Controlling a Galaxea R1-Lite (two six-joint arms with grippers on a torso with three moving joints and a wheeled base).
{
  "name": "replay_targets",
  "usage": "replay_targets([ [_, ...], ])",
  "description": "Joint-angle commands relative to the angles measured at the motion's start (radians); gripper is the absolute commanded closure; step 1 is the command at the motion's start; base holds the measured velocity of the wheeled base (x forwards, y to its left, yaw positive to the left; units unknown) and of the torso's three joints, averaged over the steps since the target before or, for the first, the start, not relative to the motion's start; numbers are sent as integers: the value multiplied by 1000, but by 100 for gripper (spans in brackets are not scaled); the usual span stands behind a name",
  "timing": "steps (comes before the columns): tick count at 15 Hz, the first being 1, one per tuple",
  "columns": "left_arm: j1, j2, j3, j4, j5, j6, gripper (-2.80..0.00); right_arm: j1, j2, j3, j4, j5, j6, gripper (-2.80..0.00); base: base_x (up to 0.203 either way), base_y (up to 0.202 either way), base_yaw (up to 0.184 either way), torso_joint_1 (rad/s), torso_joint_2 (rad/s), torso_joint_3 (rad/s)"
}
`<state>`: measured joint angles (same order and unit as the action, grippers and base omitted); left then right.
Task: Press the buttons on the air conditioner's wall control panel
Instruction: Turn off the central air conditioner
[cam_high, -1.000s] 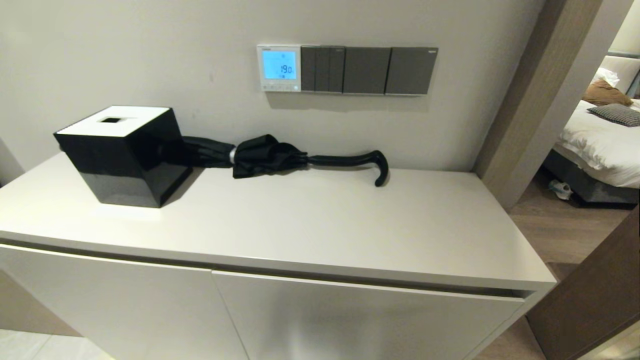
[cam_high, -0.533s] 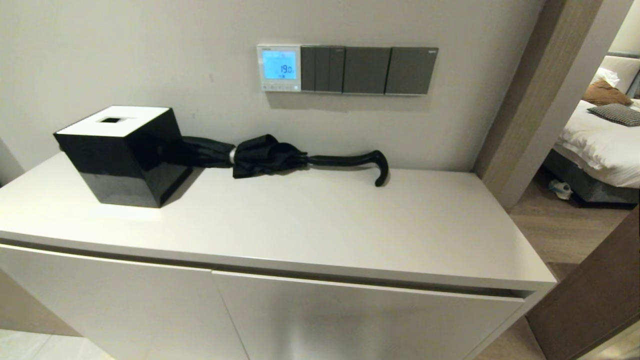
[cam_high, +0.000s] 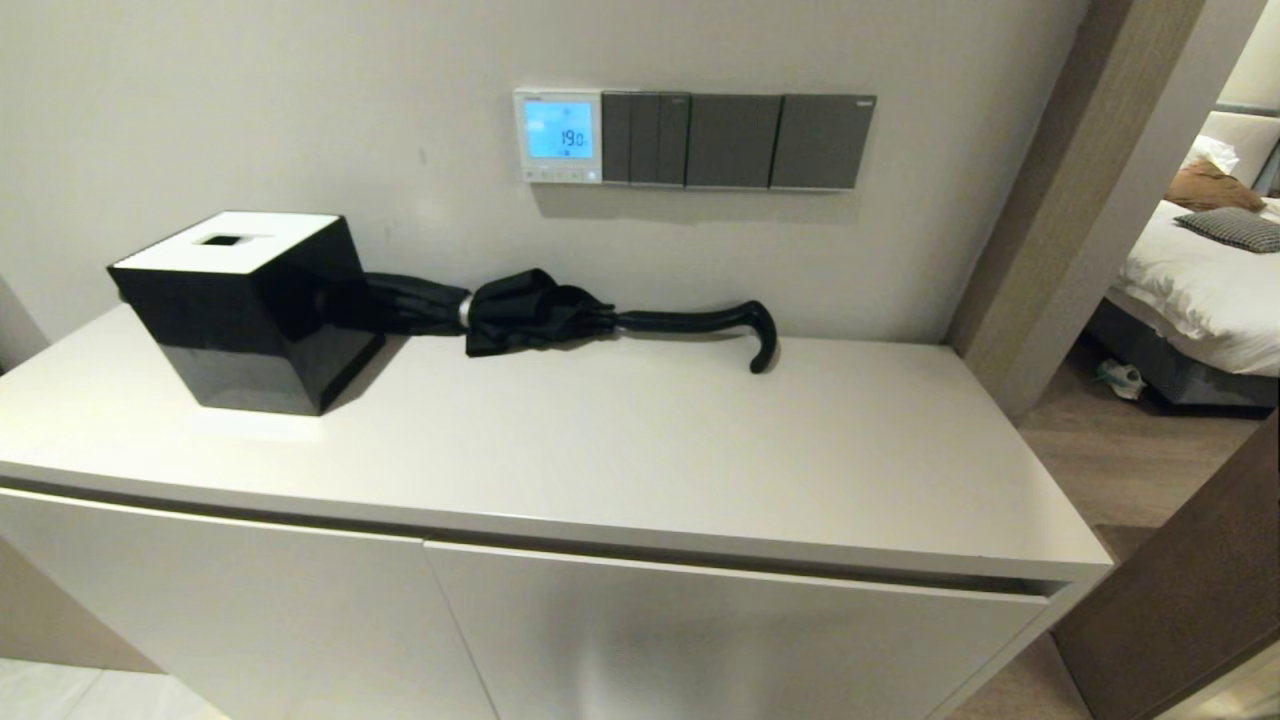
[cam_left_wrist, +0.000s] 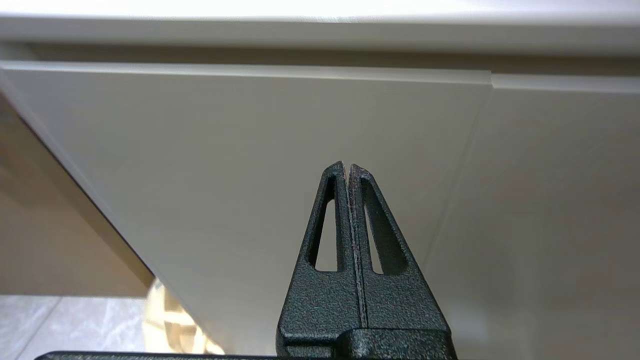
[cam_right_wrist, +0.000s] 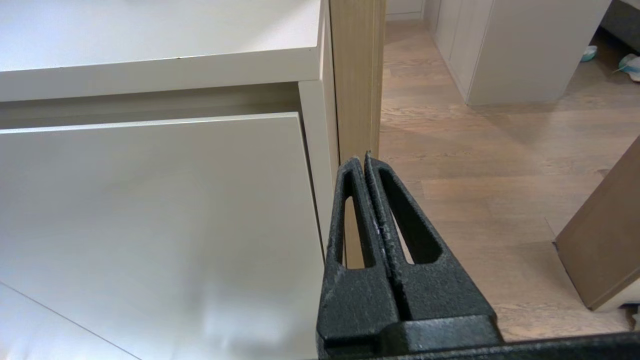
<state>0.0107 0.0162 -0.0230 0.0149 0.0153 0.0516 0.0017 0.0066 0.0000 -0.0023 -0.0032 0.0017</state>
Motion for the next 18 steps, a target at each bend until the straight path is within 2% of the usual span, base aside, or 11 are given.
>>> replay_targets([
  [1, 0, -16, 23, 8, -15, 6, 0, 0, 0, 3, -1, 0, 0, 0, 0, 0, 0, 0, 0, 0],
  [6, -3, -15, 23, 2, -24, 19, 0, 0, 0, 3, -1, 0, 0, 0, 0, 0, 0, 0, 0, 0],
  [12, -8, -13, 23, 0, -20, -29, 0, 1, 0, 3, -1, 0, 0, 0, 0, 0, 0, 0, 0, 0],
  [18, -8, -12, 23, 0, -20, -32, 0, 0, 0, 3, -1, 0, 0, 0, 0, 0, 0, 0, 0, 0],
])
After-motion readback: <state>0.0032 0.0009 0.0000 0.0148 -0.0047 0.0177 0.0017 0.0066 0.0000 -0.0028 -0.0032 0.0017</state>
